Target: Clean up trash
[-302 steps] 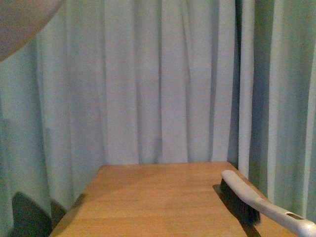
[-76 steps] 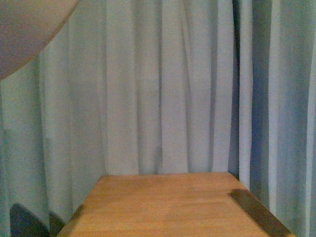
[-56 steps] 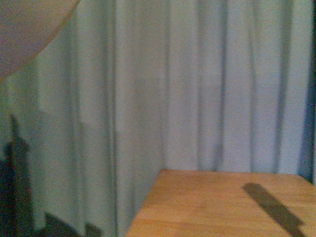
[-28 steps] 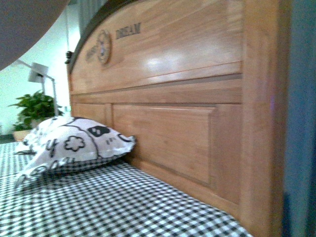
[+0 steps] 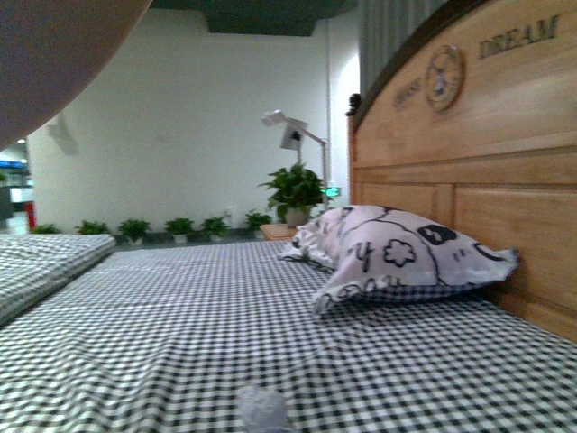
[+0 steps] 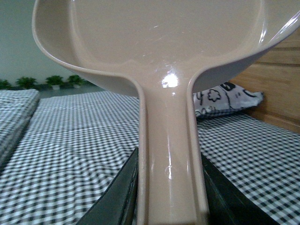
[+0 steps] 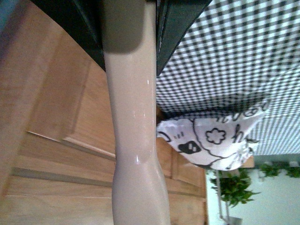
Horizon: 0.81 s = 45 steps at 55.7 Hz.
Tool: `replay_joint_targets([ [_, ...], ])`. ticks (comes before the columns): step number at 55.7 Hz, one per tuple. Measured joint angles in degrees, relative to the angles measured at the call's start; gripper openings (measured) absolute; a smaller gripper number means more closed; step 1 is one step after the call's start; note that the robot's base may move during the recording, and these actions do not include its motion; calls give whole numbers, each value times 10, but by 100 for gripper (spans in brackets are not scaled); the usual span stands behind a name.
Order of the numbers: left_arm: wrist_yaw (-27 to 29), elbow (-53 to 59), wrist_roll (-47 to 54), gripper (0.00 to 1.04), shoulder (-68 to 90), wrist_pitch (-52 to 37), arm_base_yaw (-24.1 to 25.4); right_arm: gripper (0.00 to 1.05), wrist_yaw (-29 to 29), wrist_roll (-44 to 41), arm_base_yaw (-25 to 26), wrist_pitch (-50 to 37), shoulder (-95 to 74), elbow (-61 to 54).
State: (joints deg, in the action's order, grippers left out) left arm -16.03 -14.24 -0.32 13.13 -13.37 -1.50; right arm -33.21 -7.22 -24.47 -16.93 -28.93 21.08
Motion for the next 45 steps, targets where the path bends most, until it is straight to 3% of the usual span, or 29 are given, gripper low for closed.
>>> replay_joint_targets([
  [22, 8, -1, -5, 28, -1, 4, -1, 21, 2, -1, -2, 0, -5, -1],
  [24, 32, -13, -16, 28, 3, 41, -10, 21, 1, -1, -2, 0, -5, -1],
  [27, 110, -66, -56, 28, 28, 183, -43, 21, -1, -1, 0, 0, -4, -1],
  [31, 138, -94, -63, 28, 46, 284, -54, 21, 0, -1, 0, 0, 1, -1],
  [36, 111, -97, -38, 28, 82, 344, -62, 21, 1, -1, 0, 0, 1, -1],
  [45, 47, -104, 119, 28, 230, 290, -60, 21, 0, -1, 0, 0, 0, -1],
])
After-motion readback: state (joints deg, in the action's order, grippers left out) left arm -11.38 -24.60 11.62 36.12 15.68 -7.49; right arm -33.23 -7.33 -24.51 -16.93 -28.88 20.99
